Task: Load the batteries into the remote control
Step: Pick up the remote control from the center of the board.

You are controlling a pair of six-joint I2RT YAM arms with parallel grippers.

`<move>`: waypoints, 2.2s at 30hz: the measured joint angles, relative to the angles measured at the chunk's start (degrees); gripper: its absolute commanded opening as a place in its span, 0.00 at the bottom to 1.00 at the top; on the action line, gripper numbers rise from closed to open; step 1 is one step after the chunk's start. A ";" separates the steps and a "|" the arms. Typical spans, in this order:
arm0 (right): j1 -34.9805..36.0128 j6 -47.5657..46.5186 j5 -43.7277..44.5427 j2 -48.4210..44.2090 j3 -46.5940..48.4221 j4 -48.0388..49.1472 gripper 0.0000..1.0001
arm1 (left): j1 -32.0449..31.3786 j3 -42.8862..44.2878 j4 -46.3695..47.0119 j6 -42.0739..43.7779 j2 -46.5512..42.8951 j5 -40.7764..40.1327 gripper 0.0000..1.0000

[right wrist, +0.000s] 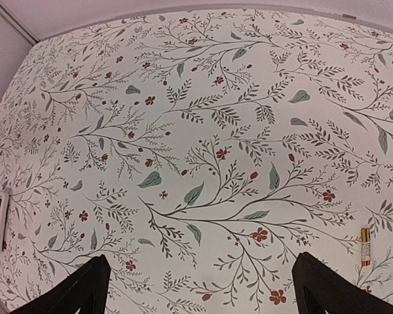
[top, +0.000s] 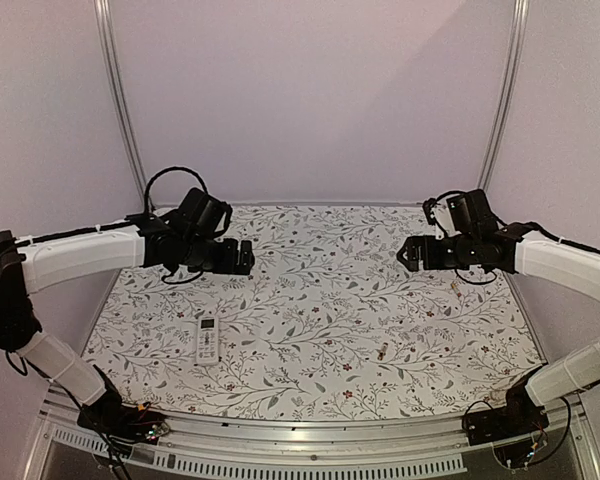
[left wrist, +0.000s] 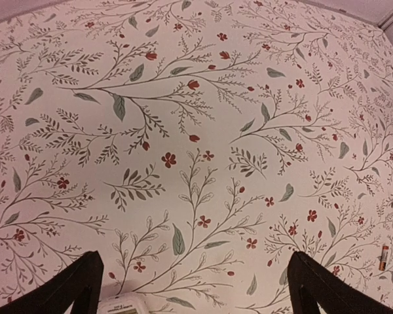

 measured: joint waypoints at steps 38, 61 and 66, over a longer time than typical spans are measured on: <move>0.09 -1.25 -14.16 4.35 -2.14 4.20 0.99 | -5.18 -17.73 -13.20 -17.16 -6.51 -3.63 0.82; 0.09 -1.70 -18.36 4.35 -2.38 4.74 0.99 | -11.47 -15.74 -11.41 -23.23 4.92 -4.72 0.39; 0.09 -2.58 -21.27 4.35 -2.51 5.07 0.99 | -11.47 -14.32 -9.64 -18.86 4.57 -2.58 0.35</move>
